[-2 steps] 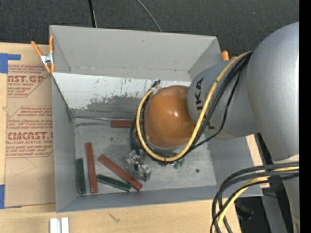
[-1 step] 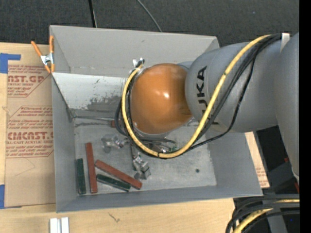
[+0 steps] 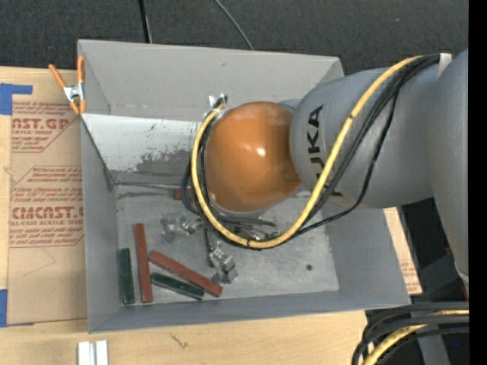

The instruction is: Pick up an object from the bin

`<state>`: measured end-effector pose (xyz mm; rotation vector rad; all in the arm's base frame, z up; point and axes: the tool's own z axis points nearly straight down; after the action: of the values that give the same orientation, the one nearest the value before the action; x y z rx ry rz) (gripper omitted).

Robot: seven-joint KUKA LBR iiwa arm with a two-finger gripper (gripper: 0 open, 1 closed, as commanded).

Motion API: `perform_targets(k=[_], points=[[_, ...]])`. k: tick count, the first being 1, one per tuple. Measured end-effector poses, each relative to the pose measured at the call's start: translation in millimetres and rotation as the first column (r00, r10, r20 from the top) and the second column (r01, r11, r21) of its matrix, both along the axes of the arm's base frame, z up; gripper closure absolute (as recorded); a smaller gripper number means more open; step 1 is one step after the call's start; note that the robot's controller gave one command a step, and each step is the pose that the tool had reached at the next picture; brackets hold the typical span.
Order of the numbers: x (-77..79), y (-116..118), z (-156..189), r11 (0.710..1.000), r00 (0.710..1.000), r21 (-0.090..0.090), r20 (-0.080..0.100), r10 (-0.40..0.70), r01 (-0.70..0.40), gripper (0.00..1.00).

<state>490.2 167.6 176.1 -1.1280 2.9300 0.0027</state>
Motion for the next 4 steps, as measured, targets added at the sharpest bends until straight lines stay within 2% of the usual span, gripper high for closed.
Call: perform_targets(k=[1,2,3,4], points=[[-2.0,-5,-37,0.999,0.999,0.002,0.007,-0.053,0.053,0.00],[7.2,-14,-95,0.986,0.986,0.001,0.003,-0.167,0.167,0.00],[11.4,22,-104,0.955,0.955,0.003,0.005,-0.298,0.298,1.00],[10.0,21,-106,0.955,0.955,0.001,0.001,-0.297,0.297,0.00]])
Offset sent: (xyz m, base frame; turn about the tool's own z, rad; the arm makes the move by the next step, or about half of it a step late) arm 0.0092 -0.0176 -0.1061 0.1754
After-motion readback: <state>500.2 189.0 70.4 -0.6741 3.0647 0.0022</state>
